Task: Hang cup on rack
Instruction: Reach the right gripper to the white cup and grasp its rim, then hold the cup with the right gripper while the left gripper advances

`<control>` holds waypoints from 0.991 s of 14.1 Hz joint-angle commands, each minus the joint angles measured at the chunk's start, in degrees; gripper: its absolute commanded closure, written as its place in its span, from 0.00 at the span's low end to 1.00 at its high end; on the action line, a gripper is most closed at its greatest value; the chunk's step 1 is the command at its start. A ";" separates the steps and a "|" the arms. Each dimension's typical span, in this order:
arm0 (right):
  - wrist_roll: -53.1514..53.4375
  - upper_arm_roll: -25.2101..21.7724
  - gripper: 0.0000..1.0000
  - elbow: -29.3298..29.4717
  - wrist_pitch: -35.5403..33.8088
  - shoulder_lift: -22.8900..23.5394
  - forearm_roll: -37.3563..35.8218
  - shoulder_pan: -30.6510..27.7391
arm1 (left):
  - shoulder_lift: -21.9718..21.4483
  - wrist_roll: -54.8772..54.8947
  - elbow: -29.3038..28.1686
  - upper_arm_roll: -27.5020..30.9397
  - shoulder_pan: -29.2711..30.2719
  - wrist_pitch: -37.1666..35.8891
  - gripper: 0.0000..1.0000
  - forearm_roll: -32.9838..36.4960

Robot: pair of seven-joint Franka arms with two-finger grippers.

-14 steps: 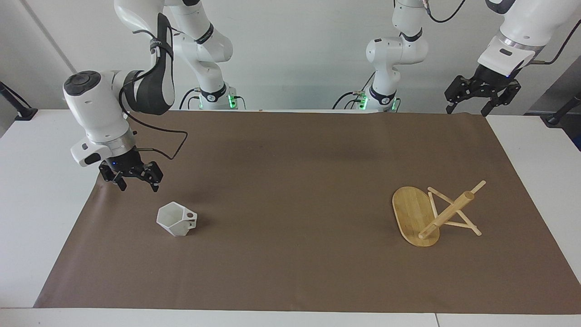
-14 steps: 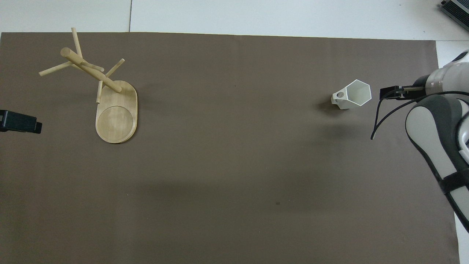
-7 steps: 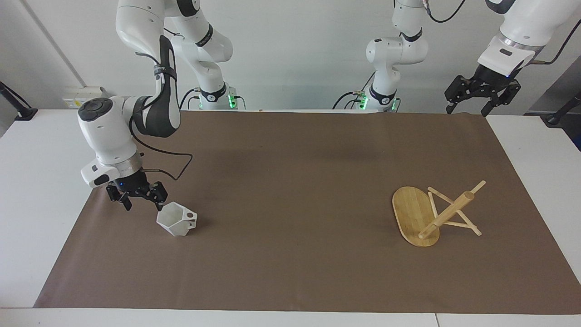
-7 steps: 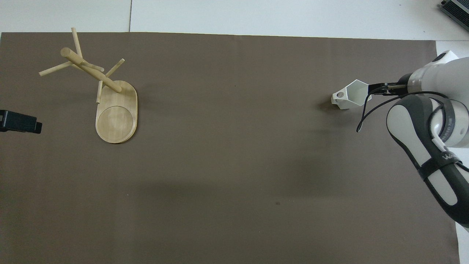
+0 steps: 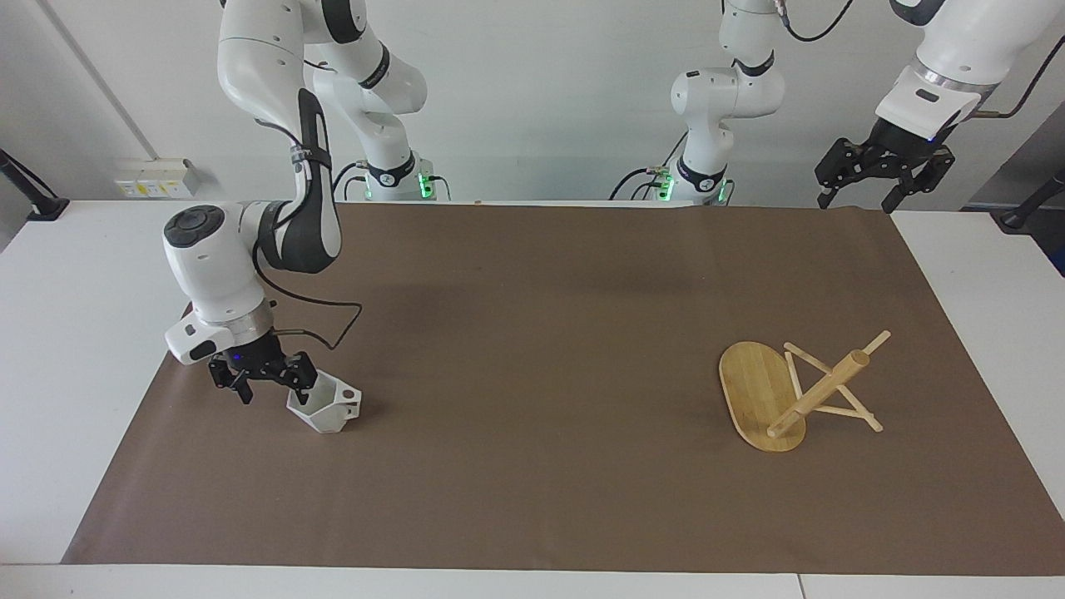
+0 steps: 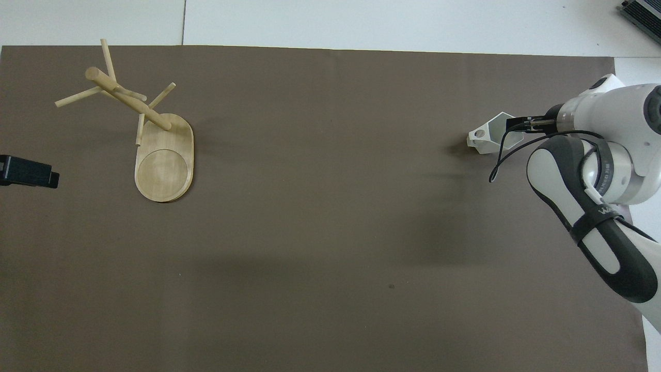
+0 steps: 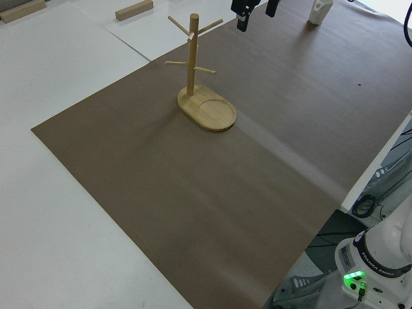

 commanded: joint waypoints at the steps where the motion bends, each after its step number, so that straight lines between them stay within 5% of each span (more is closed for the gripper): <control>1: -0.71 0.29 0.00 0.19 0.62 0.33 0.07 -0.22 | -1.29 -0.32 -1.07 -0.30 0.19 -0.62 0.00 0.92; 5: -0.62 1.26 0.00 0.28 -1.13 0.15 0.07 -0.13 | -1.29 -0.58 -1.07 -0.39 0.01 -0.71 0.00 0.92; 7: -0.62 1.70 0.10 0.54 -2.45 0.15 0.07 -0.22 | -1.46 -0.50 -1.41 -0.56 -0.16 -1.23 0.00 0.92; 11: -0.71 1.96 0.50 0.63 -3.16 0.06 0.07 -0.22 | -1.46 -0.67 -1.33 -0.74 -0.69 -1.15 0.00 0.83; 14: -0.71 1.96 0.58 0.90 -3.69 -0.20 0.07 -0.22 | -1.46 -3.64 -1.33 -0.65 -0.52 -1.06 0.00 0.83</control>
